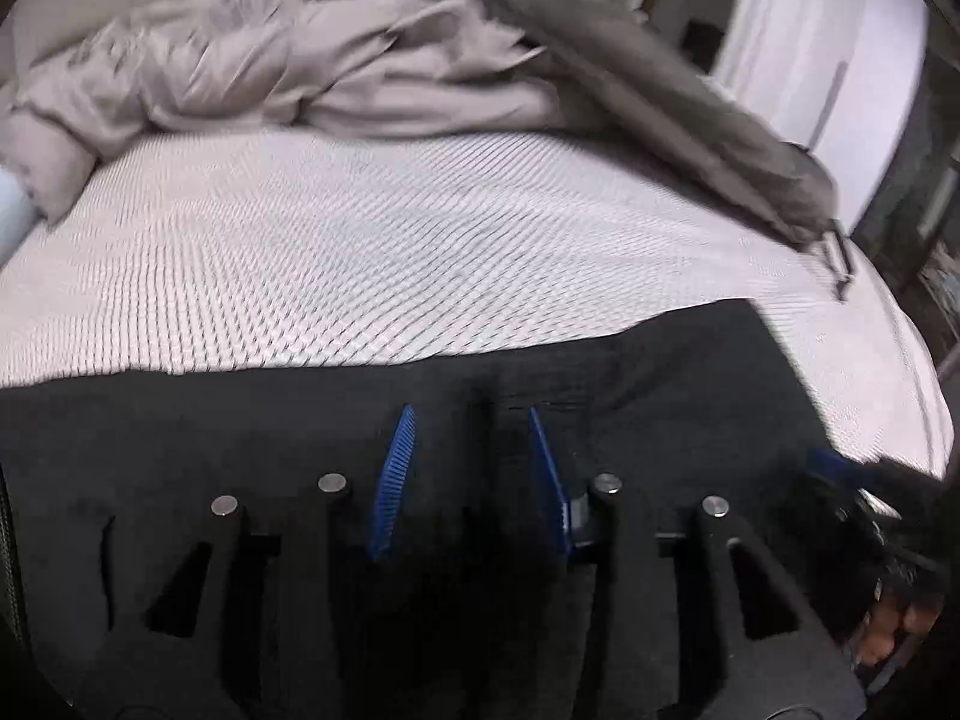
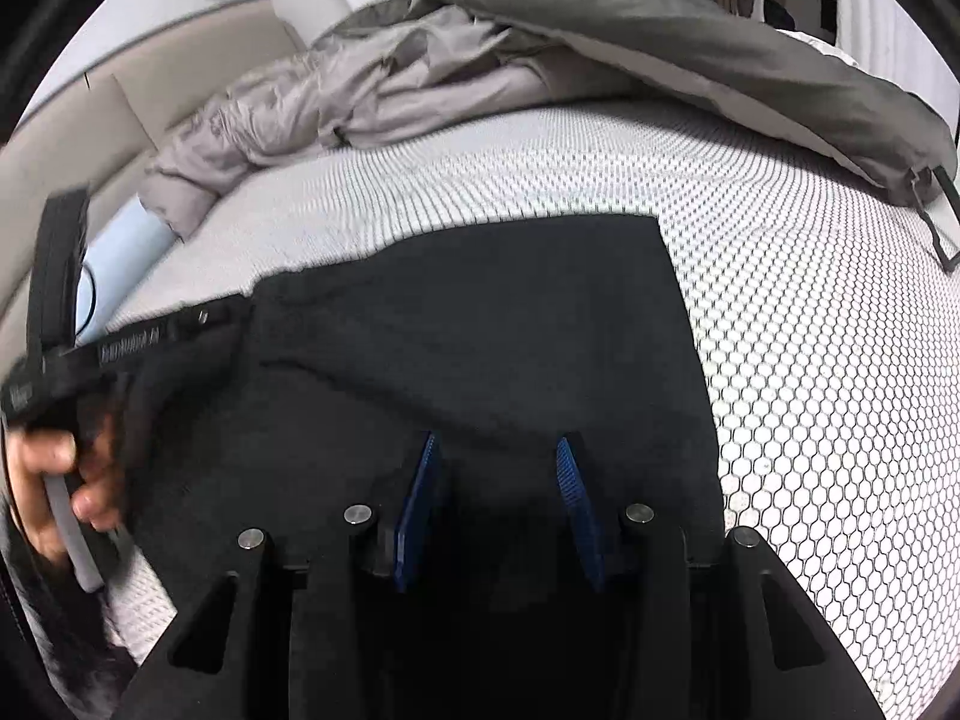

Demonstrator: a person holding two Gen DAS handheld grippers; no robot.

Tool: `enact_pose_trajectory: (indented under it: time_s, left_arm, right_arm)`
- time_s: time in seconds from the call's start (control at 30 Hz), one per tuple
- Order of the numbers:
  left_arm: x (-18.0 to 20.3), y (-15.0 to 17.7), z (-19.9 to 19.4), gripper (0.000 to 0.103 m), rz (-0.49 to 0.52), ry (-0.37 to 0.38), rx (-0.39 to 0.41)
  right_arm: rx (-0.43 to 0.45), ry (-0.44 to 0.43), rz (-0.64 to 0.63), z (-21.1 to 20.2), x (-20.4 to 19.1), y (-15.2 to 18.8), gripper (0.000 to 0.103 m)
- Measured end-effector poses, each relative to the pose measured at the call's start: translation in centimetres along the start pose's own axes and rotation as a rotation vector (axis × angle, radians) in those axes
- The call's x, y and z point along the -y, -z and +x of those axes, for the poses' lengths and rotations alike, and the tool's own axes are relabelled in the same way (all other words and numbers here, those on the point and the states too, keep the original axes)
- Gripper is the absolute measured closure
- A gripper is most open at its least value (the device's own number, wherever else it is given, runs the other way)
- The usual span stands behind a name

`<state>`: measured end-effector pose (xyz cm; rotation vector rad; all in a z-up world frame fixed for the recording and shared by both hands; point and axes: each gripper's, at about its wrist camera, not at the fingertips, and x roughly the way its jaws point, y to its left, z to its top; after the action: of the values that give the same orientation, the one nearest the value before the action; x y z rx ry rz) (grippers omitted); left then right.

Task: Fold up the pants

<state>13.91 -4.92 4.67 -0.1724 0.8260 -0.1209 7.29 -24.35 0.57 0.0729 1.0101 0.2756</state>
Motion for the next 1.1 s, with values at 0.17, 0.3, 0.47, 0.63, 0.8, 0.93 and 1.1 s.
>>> enact_pose_trajectory:
  time_s: [0.17,0.3,0.47,0.63,0.8,0.93,1.1]
  left_arm:
    - [4.7,0.1,0.4,0.067,0.154,0.083,-0.011]
    - [4.7,0.7,4.7,0.071,0.113,0.097,-0.115]
    - [3.1,0.9,5.2,0.085,0.114,0.123,-0.109]
    - [3.1,1.2,4.6,0.085,0.146,0.091,-0.096]
    - [3.3,0.6,1.5,0.084,0.135,0.078,-0.043]
    - [5.0,-0.8,1.9,0.084,0.117,0.136,-0.043]
    - [4.7,0.0,6.1,0.085,0.085,0.135,-0.120]
  right_arm:
    - [0.006,-0.062,0.022,1.2,-1.3,-1.7,0.061]
    - [-0.047,-0.082,-0.012,3.7,-2.7,-2.1,0.061]
    - [-0.077,0.180,-0.107,4.6,-1.5,-1.4,0.064]
    - [-0.038,0.224,-0.035,3.2,1.1,-1.5,0.064]
    - [0.013,0.109,-0.032,1.8,-0.4,-2.3,0.064]
    - [0.023,0.048,-0.047,3.4,-2.7,-3.7,0.064]
    - [-0.009,0.031,-0.041,6.4,-3.3,-4.4,0.064]
